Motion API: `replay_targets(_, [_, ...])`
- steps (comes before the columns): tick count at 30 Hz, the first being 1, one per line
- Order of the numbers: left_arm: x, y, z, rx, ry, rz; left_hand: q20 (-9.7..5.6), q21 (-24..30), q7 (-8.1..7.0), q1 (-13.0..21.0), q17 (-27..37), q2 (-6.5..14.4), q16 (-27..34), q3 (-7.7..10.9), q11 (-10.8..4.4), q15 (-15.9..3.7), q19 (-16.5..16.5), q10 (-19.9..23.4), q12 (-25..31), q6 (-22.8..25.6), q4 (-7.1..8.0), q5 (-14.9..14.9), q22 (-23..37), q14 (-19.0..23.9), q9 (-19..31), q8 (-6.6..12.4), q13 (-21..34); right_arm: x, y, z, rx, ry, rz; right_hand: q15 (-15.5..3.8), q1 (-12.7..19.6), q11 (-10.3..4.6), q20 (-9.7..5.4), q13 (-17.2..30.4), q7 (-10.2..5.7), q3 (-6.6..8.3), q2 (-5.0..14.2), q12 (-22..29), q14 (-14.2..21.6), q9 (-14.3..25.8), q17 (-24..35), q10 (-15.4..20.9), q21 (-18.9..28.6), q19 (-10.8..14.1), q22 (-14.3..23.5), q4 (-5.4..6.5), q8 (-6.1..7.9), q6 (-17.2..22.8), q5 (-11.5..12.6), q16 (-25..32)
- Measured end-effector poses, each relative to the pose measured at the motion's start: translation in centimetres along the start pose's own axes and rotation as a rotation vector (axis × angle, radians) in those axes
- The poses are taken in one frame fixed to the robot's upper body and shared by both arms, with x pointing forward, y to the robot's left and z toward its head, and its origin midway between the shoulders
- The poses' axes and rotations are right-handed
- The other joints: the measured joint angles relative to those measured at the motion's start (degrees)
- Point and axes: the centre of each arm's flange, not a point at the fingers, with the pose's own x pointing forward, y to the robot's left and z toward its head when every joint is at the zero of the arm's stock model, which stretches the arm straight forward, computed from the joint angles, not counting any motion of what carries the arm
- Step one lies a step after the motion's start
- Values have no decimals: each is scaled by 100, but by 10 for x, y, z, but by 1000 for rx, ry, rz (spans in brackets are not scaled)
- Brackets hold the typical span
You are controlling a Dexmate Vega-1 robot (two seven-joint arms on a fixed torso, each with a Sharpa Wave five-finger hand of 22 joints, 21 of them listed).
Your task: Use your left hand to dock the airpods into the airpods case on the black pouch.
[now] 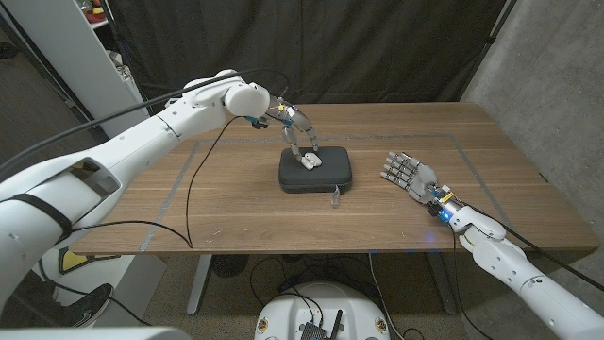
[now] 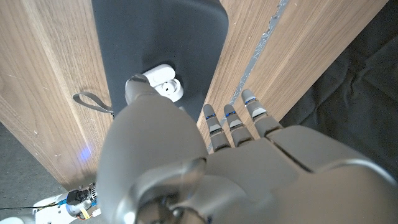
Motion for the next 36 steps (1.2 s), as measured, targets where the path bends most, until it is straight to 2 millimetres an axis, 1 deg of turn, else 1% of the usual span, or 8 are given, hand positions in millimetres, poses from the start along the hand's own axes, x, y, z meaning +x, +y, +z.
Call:
replay_targets(4, [-1,-2,-1,18,-10,12,0,0,-4,137,0,-4,0,44,0,2,0,0,22,-58,-58,0,0,2,8,0,0,0,2,-1,0,-3,-5,0,0,0,0,0,0,19,0,0,0,0,0,0,0,0,0,-19,0,0,0,0])
replay_targets(6, [-1,-4,-2,24,-15,16,0,6,-4,174,0,21,0,55,0,22,0,0,21,-58,-103,0,0,22,17,42,0,0,3,-2,1,-5,-9,0,0,0,0,0,0,19,0,0,0,0,12,0,0,0,0,-19,0,0,0,0])
replay_targets(12, [-1,-11,-1,34,-35,23,0,22,-4,271,17,29,0,73,0,22,0,0,21,-57,-121,0,0,22,44,44,27,-1,5,-4,3,-9,-19,0,0,0,0,0,0,19,0,0,0,0,15,0,0,0,0,-19,0,0,0,0])
replay_targets(18, [1,-20,-1,37,-56,30,0,22,-5,271,17,29,0,80,0,21,0,0,21,-58,-128,0,1,22,70,43,26,-2,8,-7,4,-12,-28,0,0,0,0,0,0,19,0,0,0,0,15,0,0,0,0,-19,0,0,0,0])
replay_targets(24, [4,-26,1,38,-74,43,0,22,6,312,17,71,0,80,-31,21,0,31,44,-66,-127,0,1,22,98,103,51,-3,10,-10,5,-12,-35,0,0,0,30,0,0,18,0,0,0,0,14,0,0,-31,0,-19,0,0,0,0])
replay_targets(27, [4,-27,2,43,-79,51,0,22,12,361,17,120,0,104,-31,21,0,31,44,-9,-151,0,1,22,124,152,53,-3,11,-11,6,-13,-37,0,0,0,31,0,0,18,0,0,0,0,14,0,0,-31,0,-19,0,0,0,0])
replay_targets(29, [7,-34,3,43,-81,44,0,22,21,421,17,172,0,120,-36,21,0,36,44,86,-167,0,1,22,155,208,53,-3,12,-12,5,-15,-42,0,0,0,31,0,0,18,0,0,0,0,14,0,0,-31,0,-19,0,0,0,0])
replay_targets(36, [11,-41,6,37,-89,82,-87,110,67,644,17,358,85,160,-166,-10,87,308,214,745,-206,-56,1,307,341,556,132,-4,13,-14,4,-18,-48,0,0,0,31,0,0,18,0,0,0,0,14,0,0,-31,0,-19,0,0,0,22])
